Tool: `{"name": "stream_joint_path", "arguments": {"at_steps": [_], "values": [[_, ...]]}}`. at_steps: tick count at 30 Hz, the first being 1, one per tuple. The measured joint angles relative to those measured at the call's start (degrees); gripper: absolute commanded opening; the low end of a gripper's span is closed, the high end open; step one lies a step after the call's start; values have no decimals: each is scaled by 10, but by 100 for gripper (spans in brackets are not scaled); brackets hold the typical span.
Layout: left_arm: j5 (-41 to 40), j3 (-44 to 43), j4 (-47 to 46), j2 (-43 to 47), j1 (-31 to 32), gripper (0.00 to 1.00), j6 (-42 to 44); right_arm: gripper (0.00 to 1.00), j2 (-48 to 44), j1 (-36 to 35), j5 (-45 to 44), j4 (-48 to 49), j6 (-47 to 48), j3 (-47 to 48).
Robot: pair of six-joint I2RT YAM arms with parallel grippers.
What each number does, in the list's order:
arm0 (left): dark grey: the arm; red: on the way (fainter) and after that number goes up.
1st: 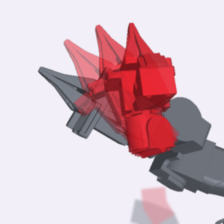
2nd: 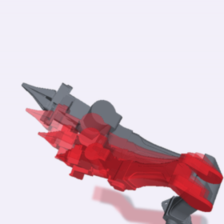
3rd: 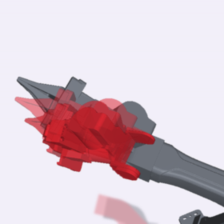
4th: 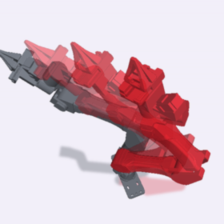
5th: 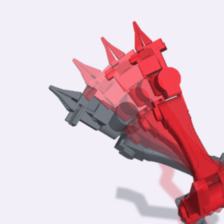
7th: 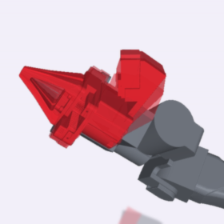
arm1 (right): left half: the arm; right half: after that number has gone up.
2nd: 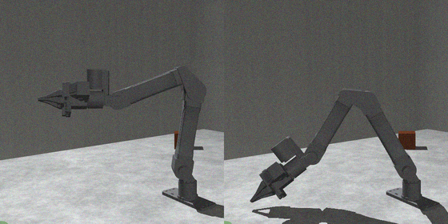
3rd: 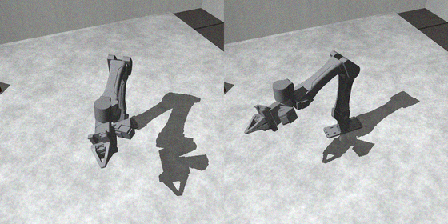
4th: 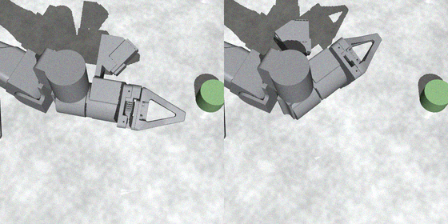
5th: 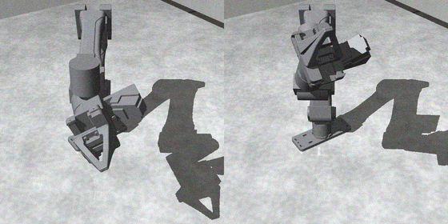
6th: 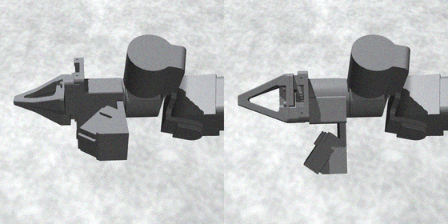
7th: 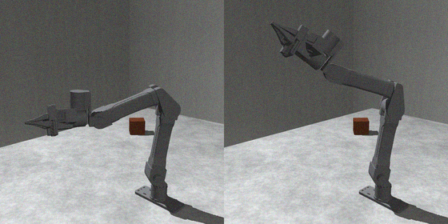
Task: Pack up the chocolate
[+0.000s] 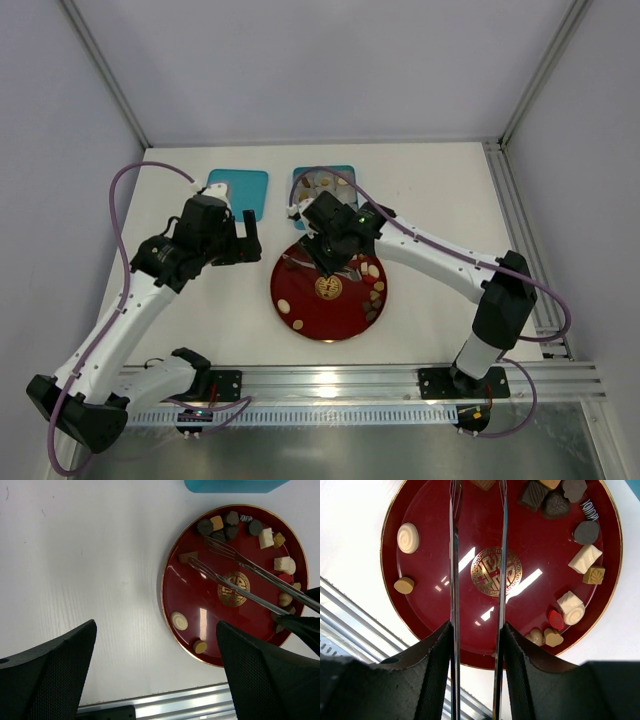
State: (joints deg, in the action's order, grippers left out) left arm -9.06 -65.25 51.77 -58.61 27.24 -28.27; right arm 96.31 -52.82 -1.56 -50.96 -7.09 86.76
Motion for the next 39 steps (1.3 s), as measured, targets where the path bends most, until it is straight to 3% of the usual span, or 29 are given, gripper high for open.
{"name": "stream_joint_path", "arguments": {"at_steps": [39], "values": [[-4, -1, 4, 0, 0, 100, 0, 44, 75, -15, -28, 1, 39, 23]]}}
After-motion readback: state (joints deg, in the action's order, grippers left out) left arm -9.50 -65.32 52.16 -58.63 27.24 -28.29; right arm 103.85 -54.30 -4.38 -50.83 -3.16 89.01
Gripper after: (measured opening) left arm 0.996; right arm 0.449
